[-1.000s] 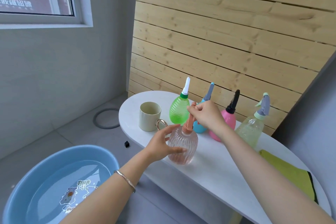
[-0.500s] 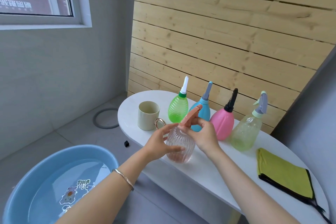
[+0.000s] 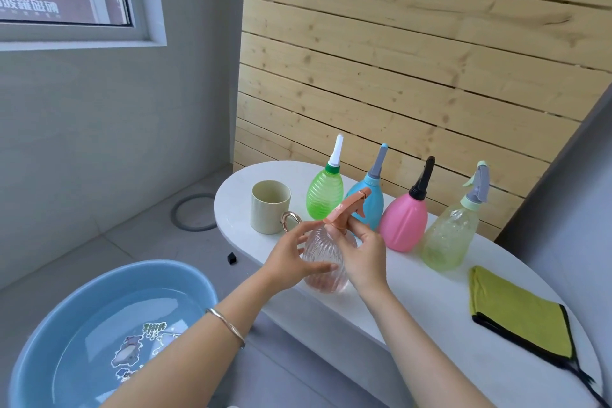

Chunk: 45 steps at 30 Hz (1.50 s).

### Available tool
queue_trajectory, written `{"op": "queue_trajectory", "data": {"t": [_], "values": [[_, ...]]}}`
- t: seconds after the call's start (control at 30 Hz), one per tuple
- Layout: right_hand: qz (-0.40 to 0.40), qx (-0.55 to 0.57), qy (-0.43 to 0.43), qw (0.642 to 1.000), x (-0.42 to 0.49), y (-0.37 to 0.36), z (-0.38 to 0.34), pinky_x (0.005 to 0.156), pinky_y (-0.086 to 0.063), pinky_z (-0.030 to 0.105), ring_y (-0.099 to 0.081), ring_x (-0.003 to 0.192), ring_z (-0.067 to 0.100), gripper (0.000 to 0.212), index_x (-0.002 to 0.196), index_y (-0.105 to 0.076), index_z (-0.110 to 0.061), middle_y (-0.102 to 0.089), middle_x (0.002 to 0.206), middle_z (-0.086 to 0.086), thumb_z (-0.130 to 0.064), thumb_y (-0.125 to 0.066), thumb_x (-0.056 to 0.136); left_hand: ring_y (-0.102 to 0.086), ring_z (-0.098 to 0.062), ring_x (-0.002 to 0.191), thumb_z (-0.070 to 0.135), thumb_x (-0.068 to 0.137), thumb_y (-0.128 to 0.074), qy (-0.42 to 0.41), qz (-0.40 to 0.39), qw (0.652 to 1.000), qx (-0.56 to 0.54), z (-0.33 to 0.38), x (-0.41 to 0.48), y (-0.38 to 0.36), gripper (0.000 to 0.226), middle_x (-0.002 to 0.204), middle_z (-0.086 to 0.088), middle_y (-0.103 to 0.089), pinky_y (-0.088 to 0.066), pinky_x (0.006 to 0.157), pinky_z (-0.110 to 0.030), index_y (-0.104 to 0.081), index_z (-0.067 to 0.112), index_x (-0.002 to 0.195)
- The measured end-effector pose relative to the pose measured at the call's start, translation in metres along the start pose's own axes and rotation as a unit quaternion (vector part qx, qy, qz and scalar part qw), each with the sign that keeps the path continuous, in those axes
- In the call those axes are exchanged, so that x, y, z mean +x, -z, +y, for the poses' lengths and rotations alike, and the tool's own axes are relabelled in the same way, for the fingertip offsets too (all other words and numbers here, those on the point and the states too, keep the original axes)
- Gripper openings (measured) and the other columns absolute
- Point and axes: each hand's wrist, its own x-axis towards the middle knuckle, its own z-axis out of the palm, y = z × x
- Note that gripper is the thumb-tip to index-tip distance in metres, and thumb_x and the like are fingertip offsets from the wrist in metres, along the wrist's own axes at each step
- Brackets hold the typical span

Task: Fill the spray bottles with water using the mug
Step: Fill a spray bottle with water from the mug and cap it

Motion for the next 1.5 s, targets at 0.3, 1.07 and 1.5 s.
{"op": "queue_trajectory", "data": {"t": [0.3,1.07,1.5], "values": [[-0.283,0.027,-0.1,0.953,0.028,0.05,-0.012,0.096,-0.043,0.013,-0.058,0.11,-0.004,0.025,0.111,-0.067,-0.021,-0.069,0.113,-0.013,-0.018,-0.068,0.086,-0.042,-0.013,0.12,0.032,0.067,-0.09,-0.009,-0.056,0.99,0.132,0.003,0.0,-0.004,0.096,0.132,0.004,-0.033,-0.037,0.099,-0.019,-0.033,0.027,0.144],[-0.093,-0.108,-0.008,0.99,0.009,0.039,-0.014,0.084,-0.054,0.027,-0.068,0.086,0.003,0.017,0.081,-0.067,-0.037,-0.071,0.082,-0.019,-0.03,-0.081,0.072,-0.047,-0.013,0.125,0.031,0.066,-0.09,0.052,-0.111,0.989,0.087,0.018,0.001,-0.005,0.101,0.144,0.006,-0.045,-0.042,0.106,-0.03,-0.033,0.021,0.148],[0.019,0.021,0.044,0.999,0.152,-0.036,-0.13,0.086,-0.055,0.031,-0.07,0.081,0.008,0.014,0.069,-0.067,-0.029,-0.073,0.08,-0.008,-0.031,-0.081,0.072,-0.06,-0.016,0.112,0.025,0.088,-0.071,-0.074,0.095,0.992,0.045,0.104,0.068,0.121,0.054,0.124,0.009,-0.059,-0.05,0.096,-0.033,-0.053,0.019,0.138]]}}
